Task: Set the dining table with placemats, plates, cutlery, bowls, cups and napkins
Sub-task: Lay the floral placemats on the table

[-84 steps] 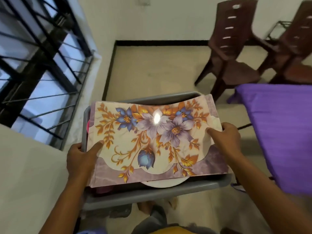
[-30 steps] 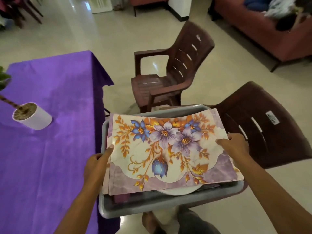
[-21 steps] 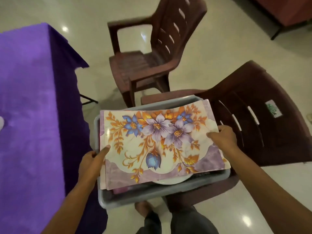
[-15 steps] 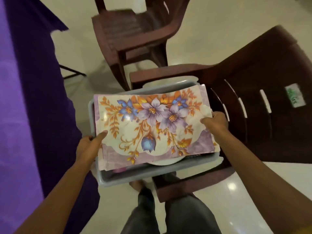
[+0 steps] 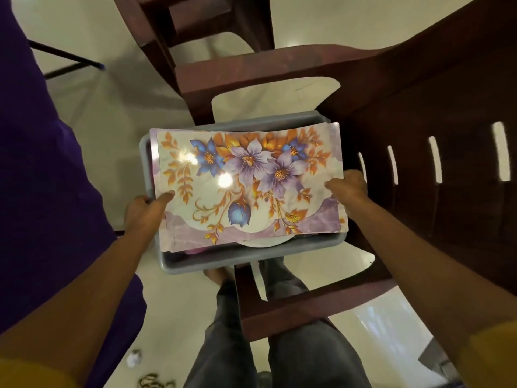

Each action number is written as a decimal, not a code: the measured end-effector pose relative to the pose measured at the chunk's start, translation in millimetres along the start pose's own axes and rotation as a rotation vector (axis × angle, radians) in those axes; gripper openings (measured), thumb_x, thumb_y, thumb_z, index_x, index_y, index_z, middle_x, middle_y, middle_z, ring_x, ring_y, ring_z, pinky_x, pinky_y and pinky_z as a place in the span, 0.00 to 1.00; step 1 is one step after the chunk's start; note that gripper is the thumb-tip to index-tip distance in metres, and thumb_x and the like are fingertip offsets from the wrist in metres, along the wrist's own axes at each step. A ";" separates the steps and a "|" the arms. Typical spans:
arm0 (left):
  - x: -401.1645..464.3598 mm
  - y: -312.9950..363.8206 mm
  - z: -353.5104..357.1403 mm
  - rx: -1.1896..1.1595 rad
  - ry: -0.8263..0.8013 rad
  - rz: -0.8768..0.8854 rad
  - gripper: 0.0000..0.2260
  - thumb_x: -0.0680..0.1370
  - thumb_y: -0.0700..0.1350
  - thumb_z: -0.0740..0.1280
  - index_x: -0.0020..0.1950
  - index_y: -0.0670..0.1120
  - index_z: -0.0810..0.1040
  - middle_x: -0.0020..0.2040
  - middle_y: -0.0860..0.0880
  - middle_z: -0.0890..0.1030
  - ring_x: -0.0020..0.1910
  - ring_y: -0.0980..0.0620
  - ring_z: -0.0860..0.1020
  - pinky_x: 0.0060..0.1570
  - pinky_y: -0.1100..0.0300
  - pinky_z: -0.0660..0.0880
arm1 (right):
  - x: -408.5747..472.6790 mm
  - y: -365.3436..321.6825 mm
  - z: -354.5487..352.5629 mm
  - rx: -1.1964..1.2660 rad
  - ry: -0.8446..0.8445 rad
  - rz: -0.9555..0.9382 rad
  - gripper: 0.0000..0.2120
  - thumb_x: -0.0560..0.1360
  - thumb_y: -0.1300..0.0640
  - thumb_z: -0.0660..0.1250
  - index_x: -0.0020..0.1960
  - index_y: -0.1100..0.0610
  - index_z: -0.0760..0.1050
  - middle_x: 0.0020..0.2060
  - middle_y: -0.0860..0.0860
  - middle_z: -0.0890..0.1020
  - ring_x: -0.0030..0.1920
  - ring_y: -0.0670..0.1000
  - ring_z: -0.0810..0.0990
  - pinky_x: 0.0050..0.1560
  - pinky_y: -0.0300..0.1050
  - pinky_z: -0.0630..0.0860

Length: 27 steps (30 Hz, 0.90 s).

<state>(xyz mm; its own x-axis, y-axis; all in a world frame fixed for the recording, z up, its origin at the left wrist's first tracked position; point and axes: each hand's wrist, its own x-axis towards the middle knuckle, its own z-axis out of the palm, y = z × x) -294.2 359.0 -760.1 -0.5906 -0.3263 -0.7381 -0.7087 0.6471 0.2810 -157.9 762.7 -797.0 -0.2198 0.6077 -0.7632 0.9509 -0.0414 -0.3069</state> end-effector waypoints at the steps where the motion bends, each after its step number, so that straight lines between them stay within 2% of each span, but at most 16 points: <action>1: 4.4 1.6 4.1 -0.004 0.009 -0.008 0.23 0.77 0.58 0.74 0.62 0.41 0.79 0.55 0.44 0.84 0.50 0.43 0.83 0.46 0.52 0.77 | 4.4 1.4 1.4 0.006 -0.006 0.004 0.16 0.72 0.58 0.74 0.59 0.58 0.82 0.51 0.56 0.85 0.50 0.59 0.85 0.52 0.57 0.85; 5: 8.6 10.9 13.8 -0.013 0.028 -0.061 0.24 0.75 0.58 0.75 0.62 0.43 0.79 0.56 0.45 0.84 0.53 0.41 0.83 0.52 0.48 0.79 | 17.4 4.2 6.0 0.015 -0.011 0.021 0.18 0.70 0.59 0.72 0.60 0.59 0.81 0.52 0.57 0.85 0.51 0.60 0.85 0.53 0.57 0.84; 8: 8.7 14.0 17.1 -0.004 0.030 -0.092 0.25 0.72 0.56 0.77 0.61 0.42 0.80 0.55 0.44 0.84 0.51 0.40 0.83 0.49 0.49 0.79 | 20.4 4.7 10.2 -0.007 -0.018 0.024 0.19 0.71 0.60 0.71 0.62 0.59 0.80 0.55 0.57 0.84 0.53 0.60 0.84 0.53 0.54 0.83; 13: 44.9 -10.9 23.3 0.090 0.050 -0.092 0.43 0.53 0.69 0.74 0.60 0.44 0.79 0.56 0.44 0.83 0.50 0.40 0.83 0.53 0.40 0.83 | 24.3 4.2 14.1 -0.031 -0.002 0.019 0.19 0.75 0.62 0.69 0.66 0.61 0.76 0.60 0.59 0.82 0.60 0.63 0.81 0.54 0.48 0.78; 15: 31.7 0.3 25.2 0.119 0.065 -0.087 0.45 0.58 0.69 0.76 0.66 0.43 0.73 0.62 0.42 0.80 0.55 0.38 0.82 0.56 0.39 0.81 | 25.1 2.0 13.9 -0.050 0.015 0.015 0.19 0.76 0.63 0.68 0.66 0.62 0.76 0.62 0.60 0.81 0.62 0.64 0.80 0.54 0.48 0.76; 17: 2.3 18.8 26.8 0.139 0.109 -0.075 0.42 0.69 0.59 0.79 0.73 0.42 0.63 0.69 0.38 0.74 0.62 0.35 0.78 0.60 0.39 0.78 | 23.4 -2.2 13.5 -0.049 0.021 0.012 0.19 0.76 0.63 0.67 0.67 0.62 0.75 0.62 0.60 0.81 0.62 0.64 0.80 0.57 0.50 0.78; 19: -15.0 22.6 30.2 0.140 0.170 -0.041 0.37 0.75 0.52 0.77 0.74 0.42 0.60 0.71 0.37 0.71 0.65 0.34 0.76 0.61 0.41 0.77 | 19.1 -7.7 13.1 -0.039 0.025 0.001 0.20 0.76 0.63 0.68 0.68 0.60 0.73 0.63 0.59 0.80 0.63 0.63 0.80 0.60 0.53 0.79; 21: -24.1 17.1 31.6 0.146 0.238 -0.001 0.30 0.76 0.49 0.75 0.71 0.42 0.65 0.69 0.37 0.71 0.64 0.35 0.76 0.60 0.43 0.76 | 12.7 -12.4 12.8 -0.034 0.038 -0.016 0.21 0.75 0.62 0.69 0.68 0.59 0.73 0.64 0.58 0.80 0.63 0.63 0.79 0.60 0.51 0.77; 23: -31.9 14.3 31.6 0.196 0.243 0.028 0.22 0.77 0.51 0.71 0.66 0.41 0.72 0.67 0.38 0.72 0.62 0.37 0.75 0.56 0.46 0.75 | 5.7 -15.1 12.3 -0.034 0.058 -0.030 0.22 0.75 0.62 0.70 0.67 0.59 0.73 0.64 0.58 0.80 0.63 0.63 0.79 0.59 0.50 0.77; 25: -36.2 11.5 32.3 0.238 0.209 0.042 0.19 0.79 0.55 0.68 0.62 0.42 0.78 0.64 0.39 0.75 0.60 0.38 0.77 0.53 0.48 0.76 | -2.7 -16.4 11.5 -0.040 0.082 -0.047 0.22 0.73 0.61 0.71 0.66 0.59 0.72 0.63 0.59 0.80 0.63 0.64 0.79 0.59 0.53 0.79; 27: -42.2 11.1 33.4 0.215 0.179 0.056 0.18 0.78 0.55 0.67 0.60 0.43 0.78 0.59 0.42 0.79 0.56 0.41 0.79 0.49 0.49 0.78 | -10.8 -16.3 9.5 -0.046 0.091 -0.067 0.23 0.73 0.60 0.72 0.66 0.58 0.71 0.62 0.59 0.80 0.62 0.64 0.80 0.59 0.56 0.80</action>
<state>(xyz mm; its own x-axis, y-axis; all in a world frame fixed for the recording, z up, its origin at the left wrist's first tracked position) -264.3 403.0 -746.4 -0.6986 -0.3901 -0.5998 -0.5865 0.7924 0.1678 -173.1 749.2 -789.2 -0.2643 0.6774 -0.6865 0.9443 0.0370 -0.3270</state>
